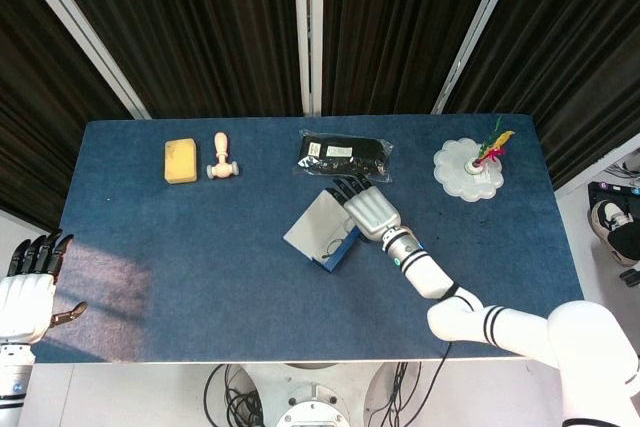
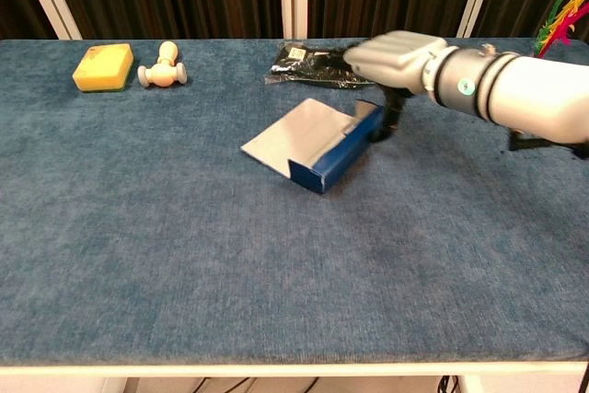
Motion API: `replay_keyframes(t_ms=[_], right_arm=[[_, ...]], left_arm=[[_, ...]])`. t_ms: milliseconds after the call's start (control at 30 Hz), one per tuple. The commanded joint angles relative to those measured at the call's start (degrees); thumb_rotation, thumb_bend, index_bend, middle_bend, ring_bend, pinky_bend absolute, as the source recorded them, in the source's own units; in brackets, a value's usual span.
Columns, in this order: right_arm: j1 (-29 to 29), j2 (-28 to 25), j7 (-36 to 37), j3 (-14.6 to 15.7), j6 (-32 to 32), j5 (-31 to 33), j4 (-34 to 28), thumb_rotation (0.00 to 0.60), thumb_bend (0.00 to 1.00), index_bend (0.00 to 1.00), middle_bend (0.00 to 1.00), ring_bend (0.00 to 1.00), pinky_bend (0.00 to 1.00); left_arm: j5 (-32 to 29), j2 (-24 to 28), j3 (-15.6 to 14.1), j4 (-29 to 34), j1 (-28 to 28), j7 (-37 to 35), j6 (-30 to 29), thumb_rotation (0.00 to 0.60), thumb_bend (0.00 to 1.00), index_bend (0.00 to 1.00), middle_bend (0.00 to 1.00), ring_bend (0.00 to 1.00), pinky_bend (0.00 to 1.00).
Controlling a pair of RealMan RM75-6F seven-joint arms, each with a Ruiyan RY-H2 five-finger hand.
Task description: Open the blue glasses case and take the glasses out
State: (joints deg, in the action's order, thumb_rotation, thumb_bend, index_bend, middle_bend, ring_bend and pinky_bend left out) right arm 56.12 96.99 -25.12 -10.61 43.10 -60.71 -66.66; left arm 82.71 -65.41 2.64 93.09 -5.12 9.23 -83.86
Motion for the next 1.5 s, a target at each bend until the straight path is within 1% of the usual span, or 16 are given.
replay_keyframes(t_ms=[33, 167, 233, 333, 500, 667, 767, 867, 1000, 1200, 1333, 1400, 1500], right_arm=[[-0.23, -2.67, 1.56, -0.09, -1.10, -0.03, -4.15, 0.600, 0.17, 0.00, 0.08, 0.00, 0.00], [-2.25, -10.01, 5.56, 1.44, -1.93, -3.59, -14.57, 0.600, 0.21, 0.00, 0.12, 0.00, 0.00], [-3.12, -12.93, 8.18, 2.29, -2.13, -6.50, -19.20, 0.600, 0.23, 0.00, 0.14, 0.00, 0.00], [-3.30, -14.13, 10.14, 3.73, -2.68, -10.38, -22.36, 0.600, 0.24, 0.00, 0.18, 0.00, 0.00], [-2.44, -11.10, 11.04, 5.23, -3.81, -13.26, -21.71, 0.600, 0.28, 0.00, 0.20, 0.00, 0.00], [-1.64, -7.08, 11.30, 5.05, -3.34, -14.30, -19.13, 0.600, 0.28, 0.00, 0.20, 0.00, 0.00], [-1.22, -5.86, 11.33, 5.05, -3.46, -14.56, -18.29, 0.600, 0.29, 0.00, 0.20, 0.00, 0.00], [-1.24, -5.84, 10.60, 5.76, -3.58, -14.68, -18.08, 0.600, 0.29, 0.00, 0.22, 0.00, 0.00], [-2.33, -7.34, 9.13, 7.27, -2.55, -14.87, -19.23, 0.600, 0.29, 0.00, 0.25, 0.00, 0.00], [-5.48, -12.08, 5.95, 10.42, 0.26, -14.64, -22.04, 0.600, 0.30, 0.00, 0.27, 0.00, 0.00], [-8.07, -15.60, 4.08, 12.39, 2.05, -13.02, -23.36, 0.600, 0.30, 0.00, 0.27, 0.00, 0.00], [-9.14, -17.01, 4.65, 12.56, 3.07, -12.55, -23.86, 0.600, 0.30, 0.00, 0.27, 0.00, 0.00], [-11.34, -18.93, 10.76, 10.92, 6.64, -13.50, -24.31, 0.600, 0.32, 0.00, 0.28, 0.00, 0.00]], left_arm=[[0.06, 0.14, -0.02, 0.21, -0.03, 0.17, 0.00, 0.600, 0.03, 0.08, 0.02, 0.00, 0.00], [-0.11, 0.32, 0.01, 0.24, -0.04, 0.09, 0.10, 0.600, 0.03, 0.09, 0.02, 0.00, 0.00], [-0.07, 0.35, 0.07, 0.19, -0.17, 0.02, 0.21, 0.600, 0.03, 0.09, 0.02, 0.00, 0.00], [0.31, 0.27, 0.09, 0.12, -0.36, -0.05, 0.21, 0.600, 0.03, 0.09, 0.02, 0.00, 0.00], [0.63, 0.13, -0.14, 0.03, -0.05, -0.20, -0.31, 0.600, 0.03, 0.08, 0.02, 0.00, 0.00], [0.50, 0.22, -0.34, -0.14, 0.58, -0.71, -0.98, 0.600, 0.03, 0.09, 0.02, 0.00, 0.00], [0.74, 0.16, -0.41, -0.32, 0.75, -0.98, -1.30, 0.600, 0.03, 0.09, 0.02, 0.00, 0.00], [0.71, 0.07, -0.47, -0.58, 0.88, -1.24, -1.35, 0.600, 0.03, 0.08, 0.02, 0.00, 0.00], [0.77, -0.09, -0.50, -0.87, 0.89, -1.52, -1.28, 0.600, 0.03, 0.08, 0.02, 0.00, 0.00], [1.17, -0.20, -0.39, -0.93, 0.67, -1.48, -1.28, 0.600, 0.03, 0.09, 0.02, 0.00, 0.00], [1.48, -0.22, -0.37, -0.72, 0.55, -1.23, -1.32, 0.600, 0.03, 0.08, 0.02, 0.00, 0.00], [1.50, -0.18, -0.38, -0.64, 0.60, -1.12, -1.40, 0.600, 0.03, 0.09, 0.02, 0.00, 0.00], [1.39, -0.08, -0.39, -0.39, 0.72, -0.97, -1.51, 0.600, 0.03, 0.09, 0.02, 0.00, 0.00]])
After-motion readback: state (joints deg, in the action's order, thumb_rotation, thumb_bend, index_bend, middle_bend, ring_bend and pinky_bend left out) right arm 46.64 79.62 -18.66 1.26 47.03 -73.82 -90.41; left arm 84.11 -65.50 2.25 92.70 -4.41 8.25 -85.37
